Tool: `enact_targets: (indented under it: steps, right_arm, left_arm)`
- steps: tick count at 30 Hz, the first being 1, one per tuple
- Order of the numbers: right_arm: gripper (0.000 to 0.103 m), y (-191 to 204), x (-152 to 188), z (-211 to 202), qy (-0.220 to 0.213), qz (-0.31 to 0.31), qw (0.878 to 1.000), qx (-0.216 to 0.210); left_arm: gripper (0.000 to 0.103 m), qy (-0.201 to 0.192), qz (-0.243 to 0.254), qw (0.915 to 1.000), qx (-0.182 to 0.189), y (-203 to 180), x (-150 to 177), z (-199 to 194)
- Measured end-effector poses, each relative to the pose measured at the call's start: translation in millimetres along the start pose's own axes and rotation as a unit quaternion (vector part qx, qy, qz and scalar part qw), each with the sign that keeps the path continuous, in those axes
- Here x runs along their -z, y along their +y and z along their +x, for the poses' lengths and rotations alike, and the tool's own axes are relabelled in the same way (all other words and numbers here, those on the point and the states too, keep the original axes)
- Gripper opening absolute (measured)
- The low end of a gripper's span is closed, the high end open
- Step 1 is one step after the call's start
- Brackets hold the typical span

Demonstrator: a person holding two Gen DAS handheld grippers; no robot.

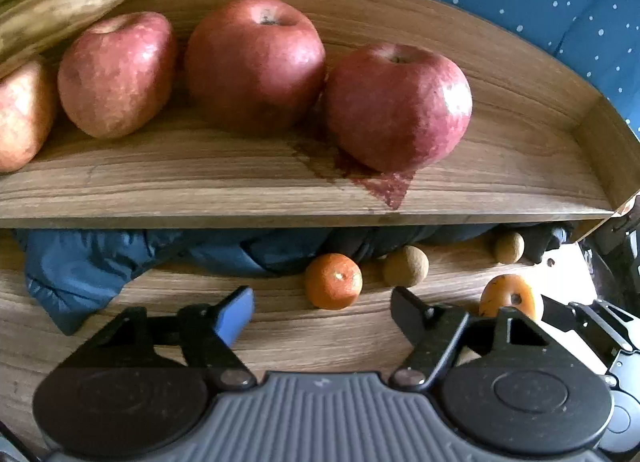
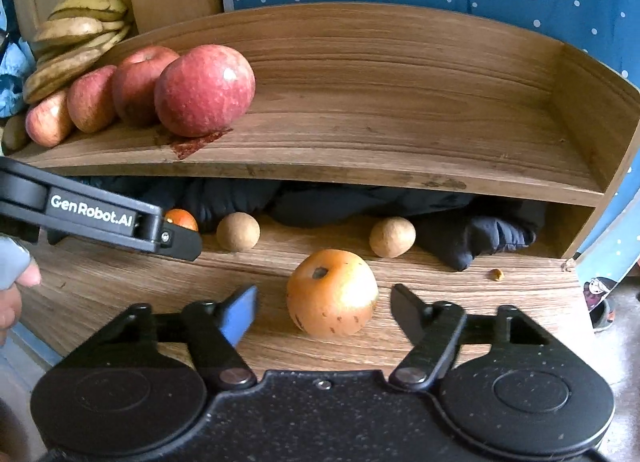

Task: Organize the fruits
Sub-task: 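Close left gripper on a tangerine while right gripper grasps an orange persimmon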

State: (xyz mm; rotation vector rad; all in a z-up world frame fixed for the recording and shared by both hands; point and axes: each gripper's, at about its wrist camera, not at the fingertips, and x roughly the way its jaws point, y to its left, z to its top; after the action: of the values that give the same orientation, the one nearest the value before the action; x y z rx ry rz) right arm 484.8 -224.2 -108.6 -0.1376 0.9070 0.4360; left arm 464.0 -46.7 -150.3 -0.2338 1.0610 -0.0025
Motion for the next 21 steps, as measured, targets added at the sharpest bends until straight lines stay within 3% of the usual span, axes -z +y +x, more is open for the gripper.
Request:
enact_targets:
  steps: [4,10,21]
  right_arm:
    - [0.054,-3,1,3,0.002,0.003,1.0,-0.002]
    - [0.049,-3,3,2,-0.002,-0.007,1.0,-0.001]
    - [0.048,-8,10,-3,-0.004,-0.007,1.0,-0.013]
  left_arm:
    - [0.061,-0.003,0.002,1.0,0.003,-5,0,1]
    - [0.037,-0.005,0.003,1.0,0.002,-11,-2,2]
    - [0.035,-0.002,-0.006,1.0,0.0,-9,13,-10]
